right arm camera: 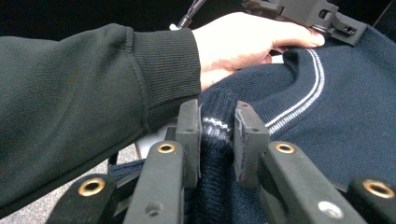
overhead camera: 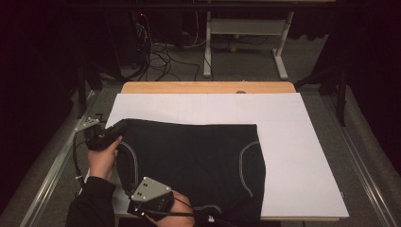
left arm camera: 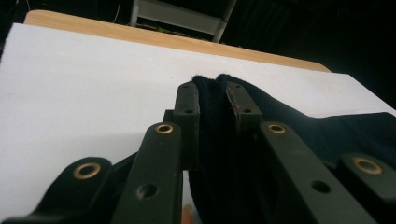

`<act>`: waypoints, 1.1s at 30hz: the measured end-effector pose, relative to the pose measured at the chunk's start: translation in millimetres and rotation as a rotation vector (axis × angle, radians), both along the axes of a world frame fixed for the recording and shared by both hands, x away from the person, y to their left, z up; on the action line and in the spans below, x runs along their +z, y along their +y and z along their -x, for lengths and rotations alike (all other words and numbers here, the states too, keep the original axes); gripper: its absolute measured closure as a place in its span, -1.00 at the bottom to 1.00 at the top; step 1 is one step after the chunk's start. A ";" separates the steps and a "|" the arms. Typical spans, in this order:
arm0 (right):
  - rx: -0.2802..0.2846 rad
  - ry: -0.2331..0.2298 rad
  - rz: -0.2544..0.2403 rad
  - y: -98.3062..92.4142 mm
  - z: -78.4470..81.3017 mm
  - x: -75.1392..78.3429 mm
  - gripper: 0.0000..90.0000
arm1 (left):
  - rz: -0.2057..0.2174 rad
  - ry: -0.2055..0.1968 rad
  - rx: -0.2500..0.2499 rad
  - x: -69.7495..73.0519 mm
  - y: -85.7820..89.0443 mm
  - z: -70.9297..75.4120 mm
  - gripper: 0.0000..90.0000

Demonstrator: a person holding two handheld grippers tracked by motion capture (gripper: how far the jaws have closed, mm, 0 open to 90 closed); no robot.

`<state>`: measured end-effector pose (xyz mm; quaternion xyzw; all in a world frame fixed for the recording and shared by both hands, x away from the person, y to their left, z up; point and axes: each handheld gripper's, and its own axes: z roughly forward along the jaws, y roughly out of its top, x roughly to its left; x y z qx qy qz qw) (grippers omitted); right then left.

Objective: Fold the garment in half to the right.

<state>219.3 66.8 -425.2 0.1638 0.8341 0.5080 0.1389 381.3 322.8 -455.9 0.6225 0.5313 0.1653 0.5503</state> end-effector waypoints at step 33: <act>0.039 -0.025 -0.027 12.6 7.2 11.8 0.68 | 0.032 -0.008 0.034 23.4 17.5 13.3 0.65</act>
